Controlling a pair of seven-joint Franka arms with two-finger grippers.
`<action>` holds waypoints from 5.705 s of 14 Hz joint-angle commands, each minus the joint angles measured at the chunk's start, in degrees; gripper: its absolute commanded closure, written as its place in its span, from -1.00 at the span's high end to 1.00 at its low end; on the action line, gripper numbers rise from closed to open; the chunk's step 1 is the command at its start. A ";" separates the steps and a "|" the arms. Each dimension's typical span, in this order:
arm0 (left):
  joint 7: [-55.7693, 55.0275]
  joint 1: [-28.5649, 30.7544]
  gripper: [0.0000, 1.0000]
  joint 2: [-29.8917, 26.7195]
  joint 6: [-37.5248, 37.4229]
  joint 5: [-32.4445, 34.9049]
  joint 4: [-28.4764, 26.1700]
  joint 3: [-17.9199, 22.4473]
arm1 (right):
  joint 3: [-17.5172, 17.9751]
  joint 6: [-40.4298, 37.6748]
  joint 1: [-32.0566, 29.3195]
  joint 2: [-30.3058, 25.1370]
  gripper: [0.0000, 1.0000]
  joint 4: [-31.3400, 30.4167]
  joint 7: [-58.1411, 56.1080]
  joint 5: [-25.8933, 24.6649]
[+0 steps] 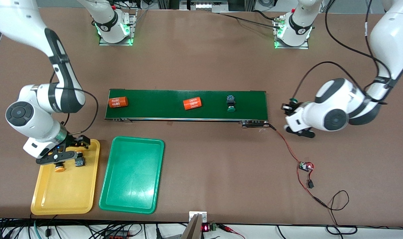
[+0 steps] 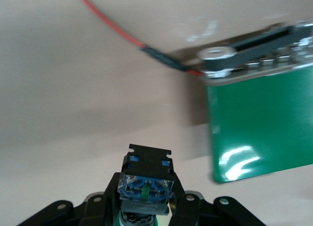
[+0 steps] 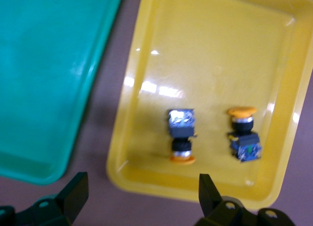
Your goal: Sort buttons by color to trays
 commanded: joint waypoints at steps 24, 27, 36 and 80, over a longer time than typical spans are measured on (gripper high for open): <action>-11.53 -14.21 1.00 -0.40 -12.36 -1.05 25.55 2.25 | 8.70 -13.95 3.05 -19.27 1.00 -11.80 16.56 4.06; -0.81 -14.04 1.00 -0.84 -17.21 -1.23 32.59 3.04 | 12.46 -13.34 3.66 -19.27 1.00 -12.50 24.35 4.50; 21.62 -23.67 1.00 -25.68 -11.34 -24.47 26.31 39.20 | 13.09 -6.49 16.31 -15.40 1.00 -12.94 42.83 4.50; 28.40 -45.23 1.00 -51.82 4.85 -26.28 0.00 65.10 | 13.18 8.89 20.63 -15.31 1.00 -24.72 48.38 6.17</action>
